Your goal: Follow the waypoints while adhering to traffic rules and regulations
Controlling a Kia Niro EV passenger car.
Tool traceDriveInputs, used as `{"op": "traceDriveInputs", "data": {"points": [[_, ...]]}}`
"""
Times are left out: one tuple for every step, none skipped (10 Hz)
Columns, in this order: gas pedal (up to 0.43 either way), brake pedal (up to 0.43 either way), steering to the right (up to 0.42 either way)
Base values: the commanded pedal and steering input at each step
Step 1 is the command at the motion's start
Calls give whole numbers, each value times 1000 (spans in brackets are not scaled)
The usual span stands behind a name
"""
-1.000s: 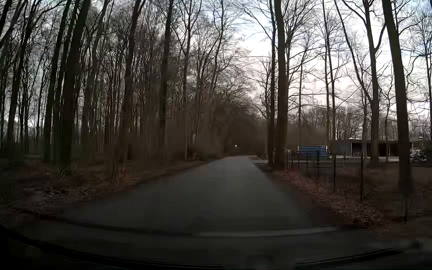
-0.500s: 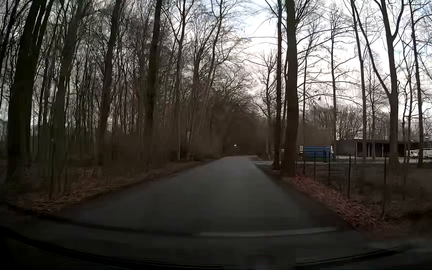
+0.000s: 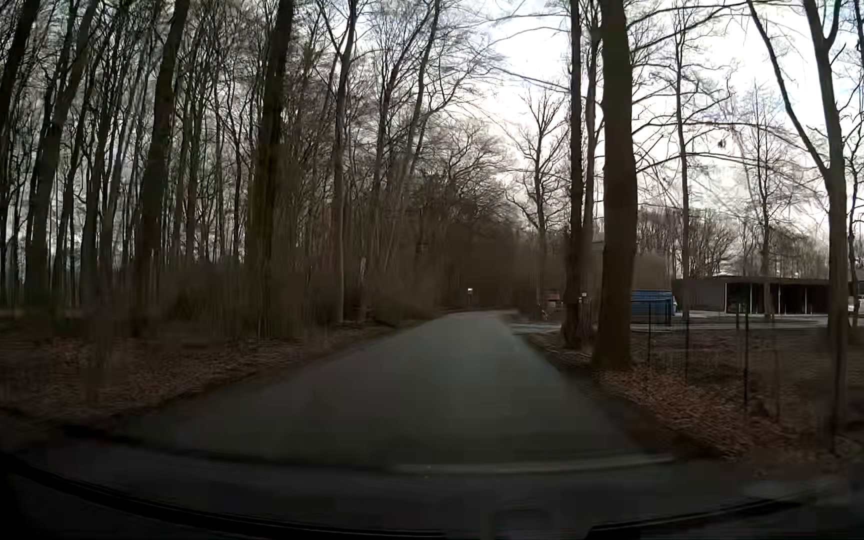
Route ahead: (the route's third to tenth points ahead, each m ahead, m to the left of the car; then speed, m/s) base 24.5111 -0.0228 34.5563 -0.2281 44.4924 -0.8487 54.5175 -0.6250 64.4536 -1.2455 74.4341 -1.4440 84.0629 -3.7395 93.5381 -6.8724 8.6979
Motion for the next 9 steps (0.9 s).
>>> {"op": "traceDriveInputs", "data": {"points": [[157, 0, 4], [157, 0, 4], [157, 0, 4], [150, 0, 4], [138, 0, 4], [138, 0, 4], [138, 0, 4], [138, 0, 4], [138, 0, 4]]}}
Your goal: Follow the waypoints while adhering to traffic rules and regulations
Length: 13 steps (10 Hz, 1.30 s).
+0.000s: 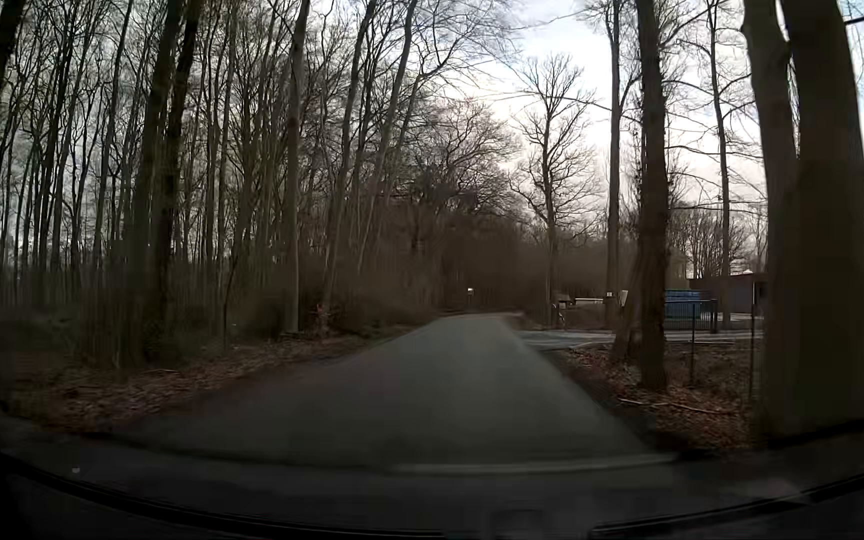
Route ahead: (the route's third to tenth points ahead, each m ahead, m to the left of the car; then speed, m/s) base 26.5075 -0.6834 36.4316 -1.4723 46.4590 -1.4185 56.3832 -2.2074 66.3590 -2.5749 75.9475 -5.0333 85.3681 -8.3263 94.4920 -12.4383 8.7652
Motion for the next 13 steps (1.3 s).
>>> {"op": "traceDriveInputs", "data": {"points": [[138, 0, 6], [150, 0, 5], [150, 0, 5], [150, 0, 5], [150, 0, 4], [150, 0, 5], [150, 0, 5], [150, 0, 4], [150, 0, 5], [150, 0, 5], [150, 0, 5], [138, 0, 5], [130, 0, 4]]}}
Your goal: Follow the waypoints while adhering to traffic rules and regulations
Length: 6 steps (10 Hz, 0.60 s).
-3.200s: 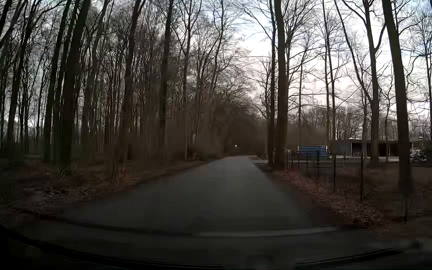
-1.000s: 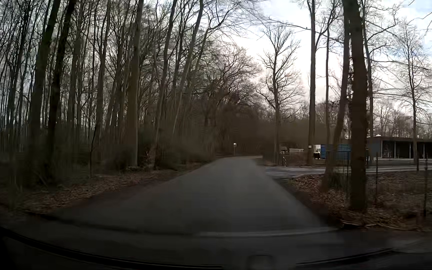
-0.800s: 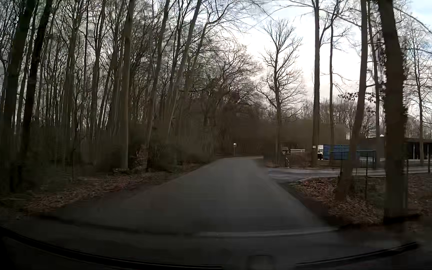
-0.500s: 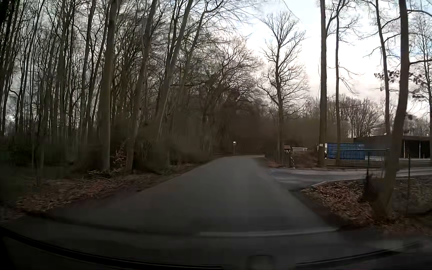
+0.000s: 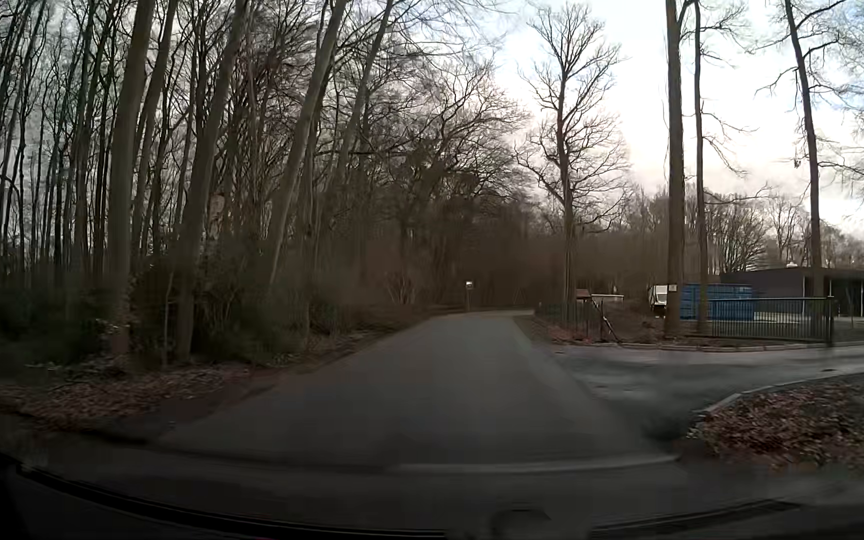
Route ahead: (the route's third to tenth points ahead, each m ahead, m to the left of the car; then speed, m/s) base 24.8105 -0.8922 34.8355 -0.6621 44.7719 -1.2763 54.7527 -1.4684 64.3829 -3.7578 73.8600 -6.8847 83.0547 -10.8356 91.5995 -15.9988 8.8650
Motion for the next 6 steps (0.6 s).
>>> {"op": "traceDriveInputs", "data": {"points": [[130, 0, 5], [130, 0, 4], [130, 0, 4], [130, 0, 5], [130, 0, 6], [130, 0, 6]]}}
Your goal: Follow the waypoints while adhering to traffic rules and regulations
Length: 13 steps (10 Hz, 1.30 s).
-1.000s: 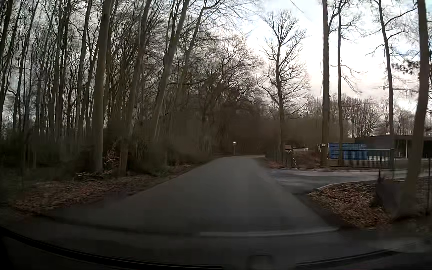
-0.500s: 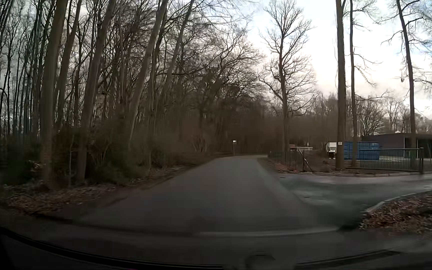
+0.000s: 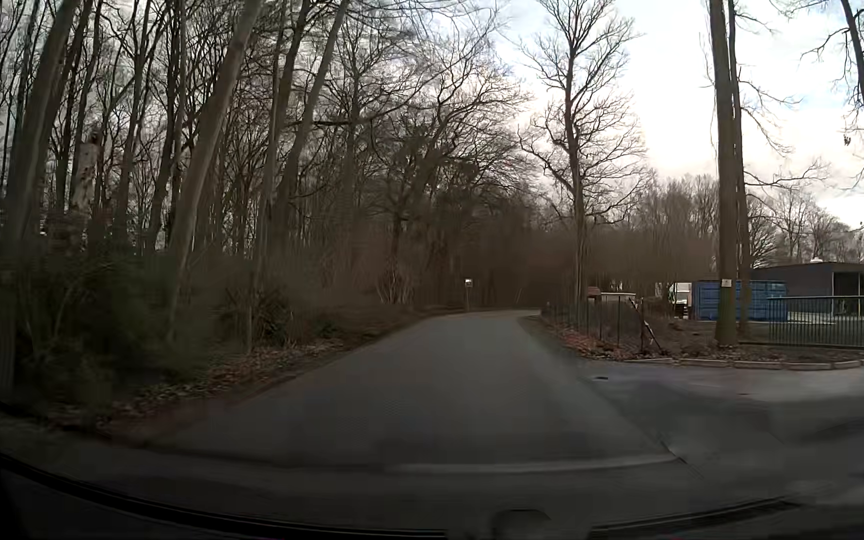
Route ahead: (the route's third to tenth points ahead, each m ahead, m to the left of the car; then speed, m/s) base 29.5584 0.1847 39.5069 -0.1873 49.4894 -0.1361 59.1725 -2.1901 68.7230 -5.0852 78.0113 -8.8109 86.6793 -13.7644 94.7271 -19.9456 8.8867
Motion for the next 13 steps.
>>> {"op": "traceDriveInputs", "data": {"points": [[130, 0, 6], [130, 0, 6], [130, 0, 6], [130, 0, 6], [130, 0, 6], [118, 0, 6], [118, 0, 6], [118, 0, 6], [118, 0, 6], [118, 0, 6], [118, 0, 6], [118, 0, 6], [118, 0, 6]]}}
